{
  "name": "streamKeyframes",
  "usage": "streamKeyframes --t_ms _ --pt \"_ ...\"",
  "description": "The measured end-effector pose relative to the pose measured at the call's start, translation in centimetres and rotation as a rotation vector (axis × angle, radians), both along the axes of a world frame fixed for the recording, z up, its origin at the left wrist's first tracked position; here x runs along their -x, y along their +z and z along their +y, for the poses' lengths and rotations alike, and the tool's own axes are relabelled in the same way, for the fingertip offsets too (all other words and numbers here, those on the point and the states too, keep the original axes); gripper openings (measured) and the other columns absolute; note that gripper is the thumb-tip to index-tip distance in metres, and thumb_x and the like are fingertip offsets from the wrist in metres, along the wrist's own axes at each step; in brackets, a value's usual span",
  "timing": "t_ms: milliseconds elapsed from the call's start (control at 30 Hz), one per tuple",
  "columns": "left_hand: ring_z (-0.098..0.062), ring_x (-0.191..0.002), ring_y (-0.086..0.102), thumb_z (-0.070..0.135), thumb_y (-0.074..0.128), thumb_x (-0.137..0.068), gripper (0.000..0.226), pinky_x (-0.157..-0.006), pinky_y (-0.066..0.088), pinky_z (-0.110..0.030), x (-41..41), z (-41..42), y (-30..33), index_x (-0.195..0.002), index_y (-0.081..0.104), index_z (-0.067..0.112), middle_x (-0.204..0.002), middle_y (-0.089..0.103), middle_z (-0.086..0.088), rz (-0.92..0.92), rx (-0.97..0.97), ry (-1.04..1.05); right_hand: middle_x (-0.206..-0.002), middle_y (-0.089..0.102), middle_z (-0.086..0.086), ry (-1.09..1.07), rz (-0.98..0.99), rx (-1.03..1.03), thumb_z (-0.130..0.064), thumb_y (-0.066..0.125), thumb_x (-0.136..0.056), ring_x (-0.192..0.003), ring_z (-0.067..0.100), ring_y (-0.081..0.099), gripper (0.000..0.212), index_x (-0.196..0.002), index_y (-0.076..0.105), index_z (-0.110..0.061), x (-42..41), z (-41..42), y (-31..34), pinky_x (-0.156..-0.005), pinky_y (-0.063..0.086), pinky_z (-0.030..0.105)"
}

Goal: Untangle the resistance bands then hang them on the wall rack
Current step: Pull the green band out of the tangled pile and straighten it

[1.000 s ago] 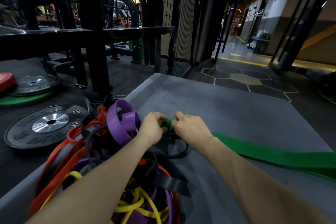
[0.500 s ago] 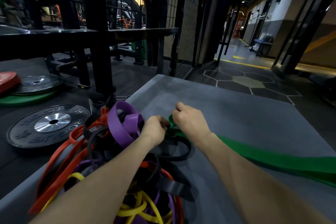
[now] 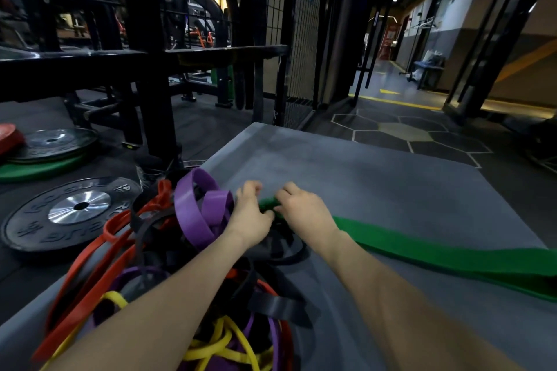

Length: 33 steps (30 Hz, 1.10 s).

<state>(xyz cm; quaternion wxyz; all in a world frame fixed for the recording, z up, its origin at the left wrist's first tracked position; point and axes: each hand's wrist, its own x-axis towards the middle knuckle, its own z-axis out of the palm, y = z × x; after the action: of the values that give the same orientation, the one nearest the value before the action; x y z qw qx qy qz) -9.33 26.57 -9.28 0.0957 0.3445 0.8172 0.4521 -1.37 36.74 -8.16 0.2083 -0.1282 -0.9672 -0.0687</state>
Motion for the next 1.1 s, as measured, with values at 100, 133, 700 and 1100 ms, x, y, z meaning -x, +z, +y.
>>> streamKeyframes --t_ms 100,133,700,1100 --pt "-0.027 -0.125 0.042 0.008 0.059 -0.086 0.052 -0.109 0.031 -0.032 -0.4 0.1 -0.7 -0.134 0.044 0.023 -0.137 0.039 -0.005 0.134 0.049 -0.131 -0.123 0.058 0.012 -0.024 -0.067 0.304 -0.02 0.054 -0.09 -0.112 0.031 0.054 0.032 -0.12 0.055 -0.01 -2.0 0.7 1.0 -0.092 0.043 0.039" --pt "-0.029 -0.123 0.044 0.01 0.059 -0.087 0.047 -0.108 0.032 -0.033 -0.4 0.2 -0.8 -0.131 0.049 0.021 -0.134 0.044 -0.007 0.189 0.048 -0.123 -0.125 0.058 0.01 -0.03 -0.049 0.36 -0.022 0.055 -0.09 -0.116 0.029 0.053 0.034 -0.123 0.055 -0.012 -2.9 0.9 1.3 -0.095 0.042 0.037" --pt "-0.035 -0.098 0.052 0.018 0.039 -0.097 0.017 -0.084 0.043 -0.043 -0.7 1.3 2.2 -0.107 0.051 0.011 -0.109 0.051 -0.015 0.471 0.302 -0.11 -0.112 0.058 0.005 -0.402 0.093 0.245 -0.02 0.065 -0.083 -0.105 0.032 0.051 0.031 -0.114 0.067 -0.018 -13.9 3.5 -2.4 -0.079 0.044 0.038" --pt "-0.026 -0.111 0.051 0.023 0.053 -0.091 0.023 -0.088 0.046 -0.04 -2.8 -6.9 7.2 -0.113 0.058 0.018 -0.124 0.05 -0.004 0.492 0.239 -0.059 -0.125 0.052 0.009 -0.258 0.139 0.56 -0.017 0.053 -0.091 -0.119 0.028 0.042 0.038 -0.129 0.053 -0.014 -11.8 -4.3 1.6 -0.1 0.033 0.033"
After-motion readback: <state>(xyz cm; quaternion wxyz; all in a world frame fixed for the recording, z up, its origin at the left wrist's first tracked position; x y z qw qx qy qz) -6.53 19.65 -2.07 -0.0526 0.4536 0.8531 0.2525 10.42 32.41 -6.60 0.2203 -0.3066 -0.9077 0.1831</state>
